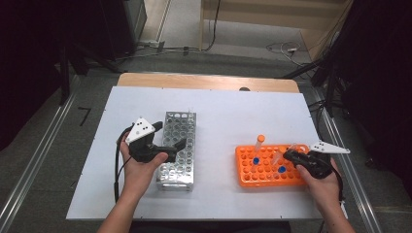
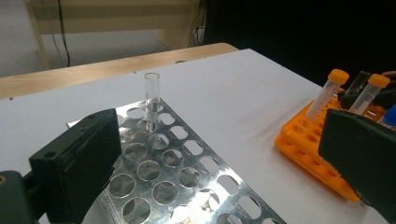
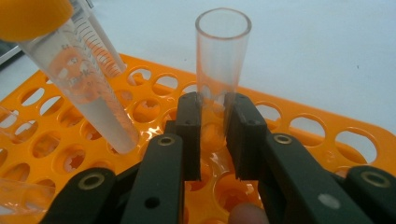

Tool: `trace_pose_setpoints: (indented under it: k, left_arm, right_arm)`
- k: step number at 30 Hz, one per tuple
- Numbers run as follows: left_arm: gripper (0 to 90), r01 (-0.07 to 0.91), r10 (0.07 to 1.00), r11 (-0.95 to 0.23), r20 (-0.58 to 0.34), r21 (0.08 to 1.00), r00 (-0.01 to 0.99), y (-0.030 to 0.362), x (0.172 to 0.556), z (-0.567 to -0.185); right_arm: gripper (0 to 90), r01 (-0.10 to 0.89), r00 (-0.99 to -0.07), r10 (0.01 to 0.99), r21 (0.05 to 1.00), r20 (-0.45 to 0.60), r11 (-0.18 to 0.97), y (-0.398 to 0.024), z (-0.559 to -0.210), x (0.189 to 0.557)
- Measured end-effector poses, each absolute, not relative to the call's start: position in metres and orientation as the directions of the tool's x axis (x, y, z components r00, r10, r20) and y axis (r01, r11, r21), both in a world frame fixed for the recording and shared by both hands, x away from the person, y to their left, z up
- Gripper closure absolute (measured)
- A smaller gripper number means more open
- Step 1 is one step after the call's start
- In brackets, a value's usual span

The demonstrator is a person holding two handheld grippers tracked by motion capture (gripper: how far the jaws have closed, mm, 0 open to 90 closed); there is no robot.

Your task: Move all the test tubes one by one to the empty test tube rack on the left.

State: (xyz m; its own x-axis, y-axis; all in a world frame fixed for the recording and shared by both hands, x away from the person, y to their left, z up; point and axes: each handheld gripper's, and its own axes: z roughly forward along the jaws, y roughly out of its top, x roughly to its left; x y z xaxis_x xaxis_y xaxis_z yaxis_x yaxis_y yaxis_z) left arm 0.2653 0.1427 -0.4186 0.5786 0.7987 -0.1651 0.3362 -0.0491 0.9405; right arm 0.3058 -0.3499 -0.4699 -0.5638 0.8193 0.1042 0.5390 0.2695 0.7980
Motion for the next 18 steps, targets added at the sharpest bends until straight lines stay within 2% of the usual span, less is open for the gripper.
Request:
trace_pose_setpoints:
  k: [8, 18]
  left_arm:
    - [0.0, 0.340, 0.786, -0.054, -0.170, 0.939, 0.595, 0.139, 0.266, -0.420]
    - [0.0, 0.337, 0.779, -0.052, -0.173, 0.940, 0.603, 0.137, 0.264, -0.418]
  right_arm:
    - [74.1, 0.520, -0.568, 0.818, 0.810, 0.090, 0.273, -0.349, -0.458, 0.305]
    - [74.2, 0.477, -0.570, 0.815, 0.851, 0.107, 0.222, -0.353, -0.442, 0.299]
